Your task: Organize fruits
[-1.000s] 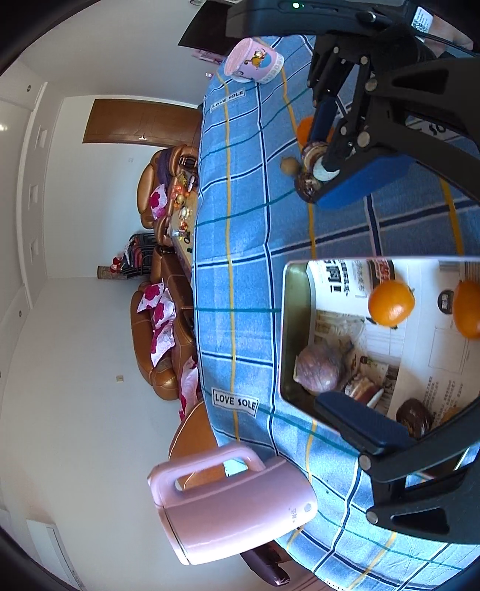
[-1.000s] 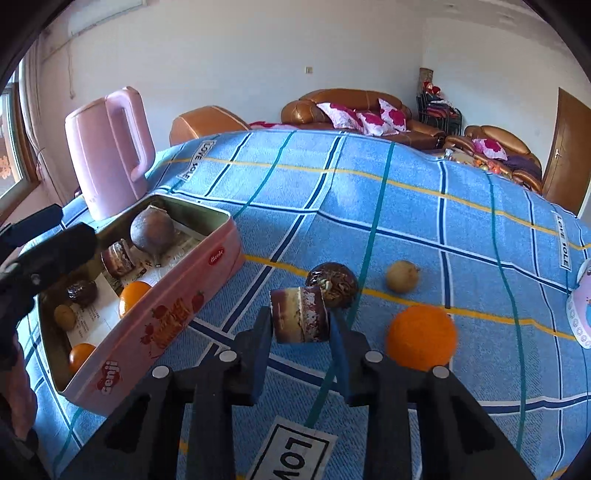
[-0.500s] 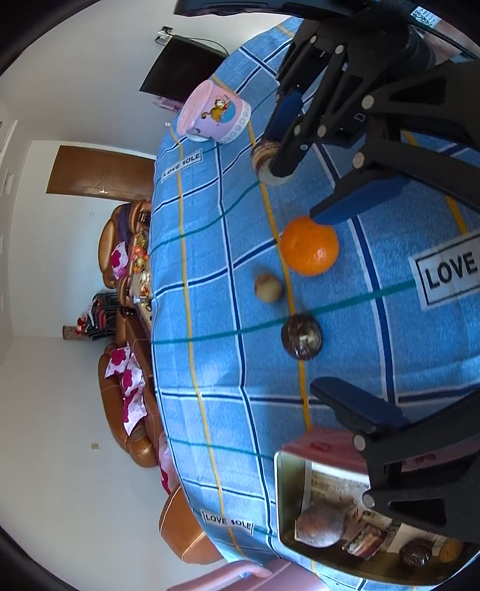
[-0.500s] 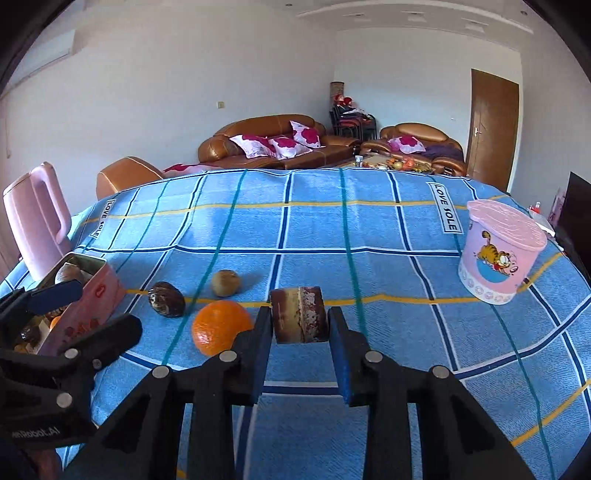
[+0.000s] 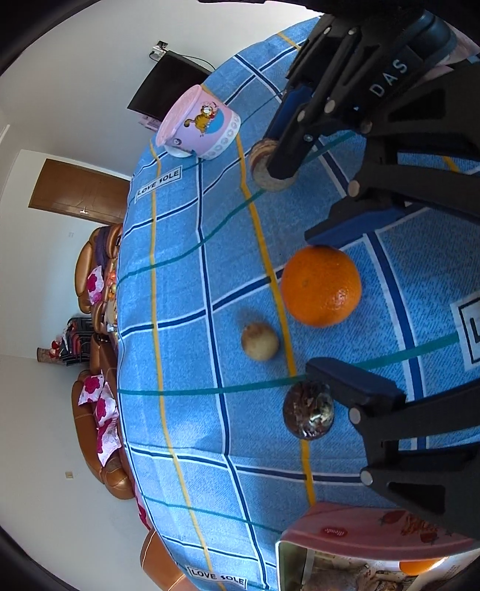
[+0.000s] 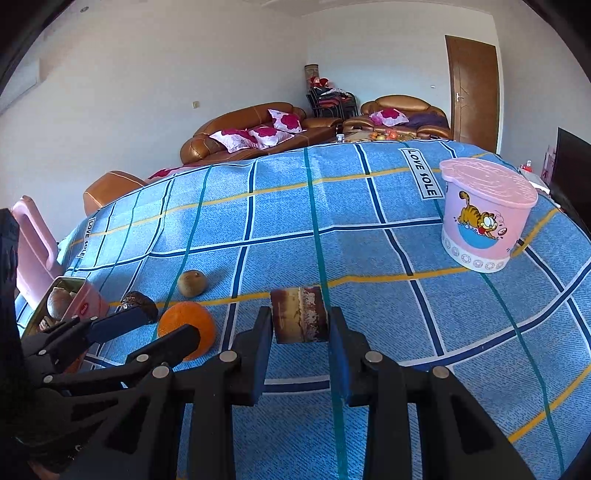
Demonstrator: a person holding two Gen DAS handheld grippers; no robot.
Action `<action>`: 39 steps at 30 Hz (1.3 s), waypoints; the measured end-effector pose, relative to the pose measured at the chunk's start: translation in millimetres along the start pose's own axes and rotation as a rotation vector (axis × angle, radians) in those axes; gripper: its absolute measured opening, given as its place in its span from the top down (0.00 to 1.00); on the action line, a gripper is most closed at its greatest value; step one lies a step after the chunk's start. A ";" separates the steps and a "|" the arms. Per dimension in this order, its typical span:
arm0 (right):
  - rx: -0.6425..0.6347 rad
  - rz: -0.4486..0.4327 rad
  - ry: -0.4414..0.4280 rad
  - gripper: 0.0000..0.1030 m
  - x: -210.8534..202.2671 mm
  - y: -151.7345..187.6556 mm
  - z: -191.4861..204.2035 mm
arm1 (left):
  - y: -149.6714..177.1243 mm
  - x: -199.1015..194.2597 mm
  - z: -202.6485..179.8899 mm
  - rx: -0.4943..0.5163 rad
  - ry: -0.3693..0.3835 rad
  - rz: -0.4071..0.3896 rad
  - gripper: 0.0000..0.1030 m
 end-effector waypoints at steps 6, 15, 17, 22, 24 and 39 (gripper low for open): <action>0.022 0.035 -0.041 0.69 6.4 2.5 -1.3 | 1.0 5.3 -9.5 0.034 0.066 0.014 0.53; 0.026 0.025 -0.039 0.69 4.2 1.6 -2.1 | 2.8 1.2 -13.0 0.062 0.060 0.011 0.55; 0.027 0.014 -0.040 0.69 1.9 0.7 -2.1 | 2.7 -1.0 -11.4 0.058 0.048 0.001 0.55; 0.016 0.001 -0.040 0.69 -0.6 -0.3 -0.5 | 0.2 -7.3 -6.4 0.046 0.030 -0.029 0.55; 0.011 -0.001 -0.047 0.69 -1.6 -0.4 1.0 | -0.6 -8.6 -5.6 0.048 0.024 -0.035 0.55; -0.055 -0.078 -0.066 0.69 -17.4 -5.1 14.2 | -8.9 -30.5 4.2 0.032 -0.066 -0.154 0.55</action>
Point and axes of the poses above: each gripper's, at about its wrist camera, not at the fingertips, and x roughly the way its jaws point, z to its left, y to its underside, the point moved 9 cm from there along x, roughly the way its jaws point, and after that the axes turned 10 degrees about y, right-handed, at the moved point
